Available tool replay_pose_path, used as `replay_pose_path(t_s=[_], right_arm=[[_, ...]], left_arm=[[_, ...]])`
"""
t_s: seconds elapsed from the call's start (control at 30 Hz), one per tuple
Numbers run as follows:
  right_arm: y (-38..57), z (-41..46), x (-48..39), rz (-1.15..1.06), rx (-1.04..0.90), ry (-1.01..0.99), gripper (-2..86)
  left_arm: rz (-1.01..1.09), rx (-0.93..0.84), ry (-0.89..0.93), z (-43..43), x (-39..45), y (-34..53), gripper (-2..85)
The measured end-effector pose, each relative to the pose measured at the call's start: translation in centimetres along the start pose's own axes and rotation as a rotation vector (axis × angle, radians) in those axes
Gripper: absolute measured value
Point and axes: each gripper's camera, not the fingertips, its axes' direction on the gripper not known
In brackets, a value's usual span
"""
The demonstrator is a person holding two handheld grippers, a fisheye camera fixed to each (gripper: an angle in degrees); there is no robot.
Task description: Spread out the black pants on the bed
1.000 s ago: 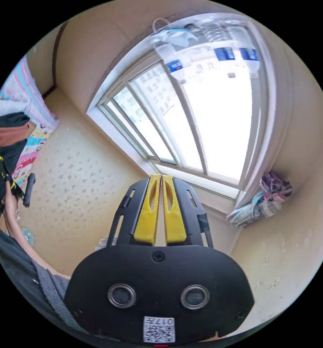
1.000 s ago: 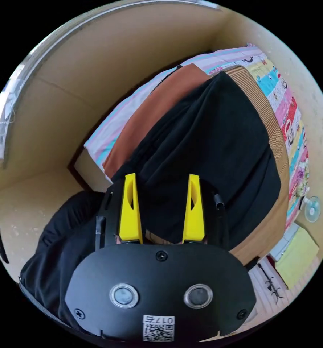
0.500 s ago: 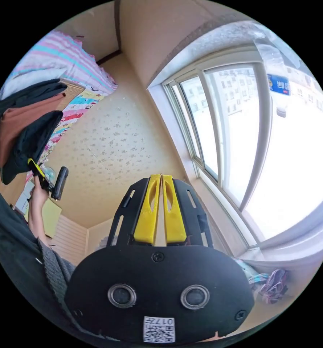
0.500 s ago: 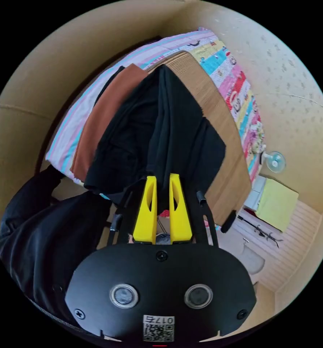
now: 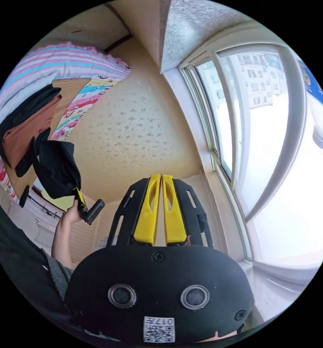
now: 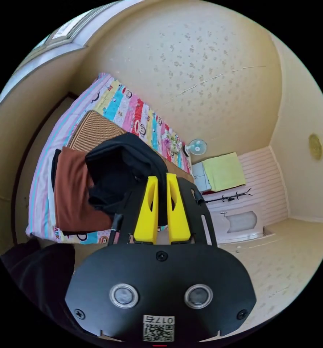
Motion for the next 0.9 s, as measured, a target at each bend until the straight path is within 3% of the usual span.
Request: replay_pose_path(t_s=[0.07, 0.17, 0.23, 0.43, 0.7, 0.9], right_arm=[[2.3, -2.5, -0.3, 0.042, 0.080, 0.040, 4.4], [6.2, -6.7, 0.6, 0.129, 0.178, 0.018, 4.4], [10.1, -10.3, 1.9, 0.228, 0.278, -0.037, 4.4], [19.8, -17.3, 2.9, 0.348, 0.460, -0.133, 4.3], [29.2, -20.4, -0.2, 0.322, 0.535, -0.070, 4.4], [35.8, -17.0, 1.4, 0.446, 0.545, -0.056, 4.5]], left_arm=[[-0.072, -0.008, -0.073, -0.2, -1.8, -1.1, 0.5], [-0.138, -0.048, -0.181, 0.2, -4.7, -3.1, 10.3], [-0.221, -0.149, -0.268, 1.4, -7.4, -4.5, 16.3], [-0.380, -0.374, -0.438, 3.3, -14.6, -7.2, 22.5], [-0.590, -0.569, -0.425, -0.1, -24.3, -5.3, 21.0], [-0.656, -0.595, -0.418, -6.8, -28.8, -4.2, 6.6]])
